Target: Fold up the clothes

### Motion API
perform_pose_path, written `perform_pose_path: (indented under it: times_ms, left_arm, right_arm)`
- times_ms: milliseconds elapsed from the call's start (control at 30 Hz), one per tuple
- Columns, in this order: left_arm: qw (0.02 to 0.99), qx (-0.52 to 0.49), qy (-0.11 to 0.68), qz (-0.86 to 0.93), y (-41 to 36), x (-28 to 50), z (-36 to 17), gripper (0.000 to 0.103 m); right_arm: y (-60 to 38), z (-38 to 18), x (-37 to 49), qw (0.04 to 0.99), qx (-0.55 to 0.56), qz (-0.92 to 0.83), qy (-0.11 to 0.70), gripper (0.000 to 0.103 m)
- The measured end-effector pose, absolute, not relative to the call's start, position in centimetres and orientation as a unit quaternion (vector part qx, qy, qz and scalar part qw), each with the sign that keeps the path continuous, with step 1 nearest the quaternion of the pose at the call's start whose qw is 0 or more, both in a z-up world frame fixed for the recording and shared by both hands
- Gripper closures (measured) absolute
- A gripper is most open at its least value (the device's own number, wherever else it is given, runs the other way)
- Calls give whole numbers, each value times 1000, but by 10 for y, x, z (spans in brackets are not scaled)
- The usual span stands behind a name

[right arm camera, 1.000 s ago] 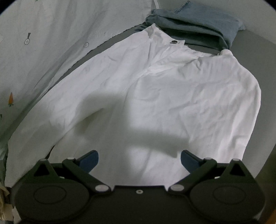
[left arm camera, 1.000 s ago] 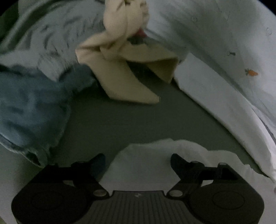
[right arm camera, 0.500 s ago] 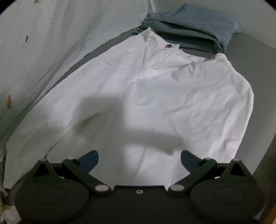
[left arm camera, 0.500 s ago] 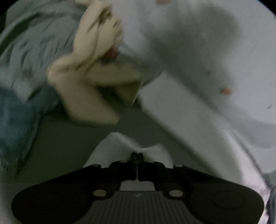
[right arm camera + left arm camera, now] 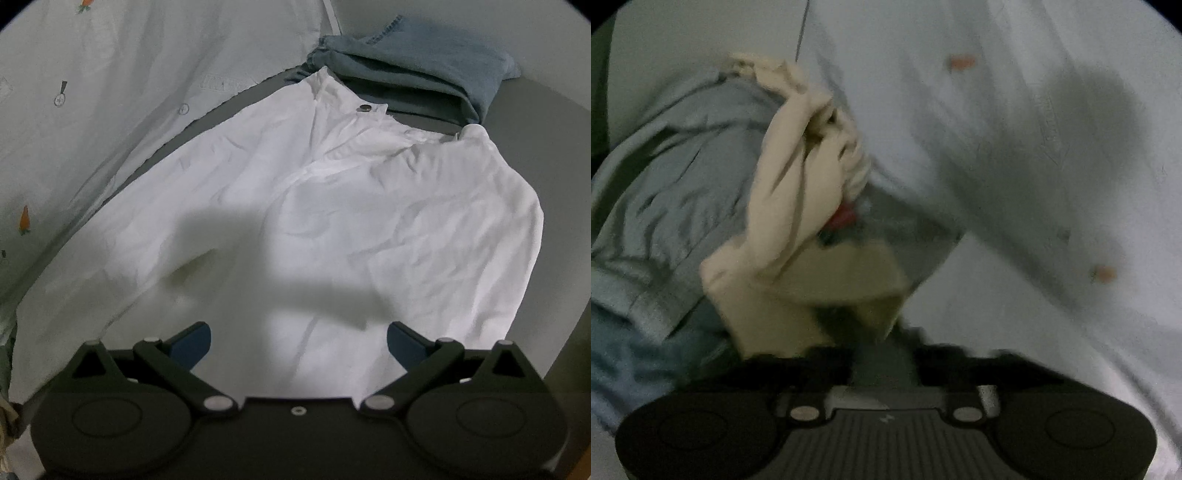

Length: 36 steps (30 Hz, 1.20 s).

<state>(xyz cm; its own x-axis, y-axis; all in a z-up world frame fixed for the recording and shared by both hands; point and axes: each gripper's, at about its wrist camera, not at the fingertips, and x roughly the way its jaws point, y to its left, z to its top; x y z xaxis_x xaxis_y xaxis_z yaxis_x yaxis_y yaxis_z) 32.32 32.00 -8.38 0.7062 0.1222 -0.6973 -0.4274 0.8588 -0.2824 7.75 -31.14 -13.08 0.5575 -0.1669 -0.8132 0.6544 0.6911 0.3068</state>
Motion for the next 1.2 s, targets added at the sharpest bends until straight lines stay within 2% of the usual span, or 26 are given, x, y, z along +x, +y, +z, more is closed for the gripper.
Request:
perform_pose_path:
  times_ms: [67, 167, 300, 500, 533, 567, 600, 633, 700, 900, 967, 1033, 1067, 1100, 1167, 1200]
  left_arm:
    - [882, -220, 387, 157, 328, 313, -105, 37]
    - [849, -278, 427, 139, 341, 301, -135, 34]
    - [841, -340, 405, 111, 347, 299, -155, 18]
    - [843, -363, 390, 76, 339, 323, -170, 18]
    - [841, -367, 389, 75, 337, 327, -173, 21]
    - [839, -363, 396, 81, 333, 331, -177, 42]
    - [837, -354, 407, 91, 328, 336, -180, 81]
    - [834, -344, 419, 102, 321, 338, -181, 94]
    - [844, -331, 404, 121, 311, 333, -176, 96]
    - [876, -248, 372, 183, 292, 296, -96, 96]
    - [878, -224, 370, 204, 287, 294, -88, 95]
    - [878, -180, 384, 223, 283, 306, -97, 86]
    - [864, -165, 411, 240, 284, 315, -108, 80]
    - [842, -165, 443, 261, 287, 322, -115, 78]
    - [814, -209, 461, 287, 294, 320, -114, 77]
    - [818, -226, 441, 293, 292, 312, -107, 70]
  right_arm:
    - [-313, -135, 78, 824, 305, -251, 405, 0]
    - [-316, -142, 79, 816, 316, -256, 411, 0]
    - [-315, -144, 84, 812, 318, -256, 418, 0]
    - [-311, -137, 87, 817, 296, -255, 425, 0]
    - [-312, -136, 86, 816, 295, -257, 425, 0]
    - [-312, -135, 84, 816, 294, -259, 425, 0]
    - [-313, -135, 83, 815, 294, -261, 426, 0]
    - [-315, -134, 81, 814, 293, -264, 426, 0]
    - [-319, -134, 77, 813, 291, -268, 427, 0]
    - [-344, -132, 73, 815, 286, -271, 425, 0]
    - [-355, -132, 72, 816, 288, -272, 422, 0]
    - [-366, -134, 70, 815, 292, -272, 419, 0]
    - [-370, -136, 69, 815, 294, -273, 417, 0]
    - [-374, -136, 66, 816, 294, -276, 415, 0]
    - [-382, -137, 61, 816, 293, -282, 411, 0]
    - [-385, -137, 57, 818, 288, -284, 408, 0]
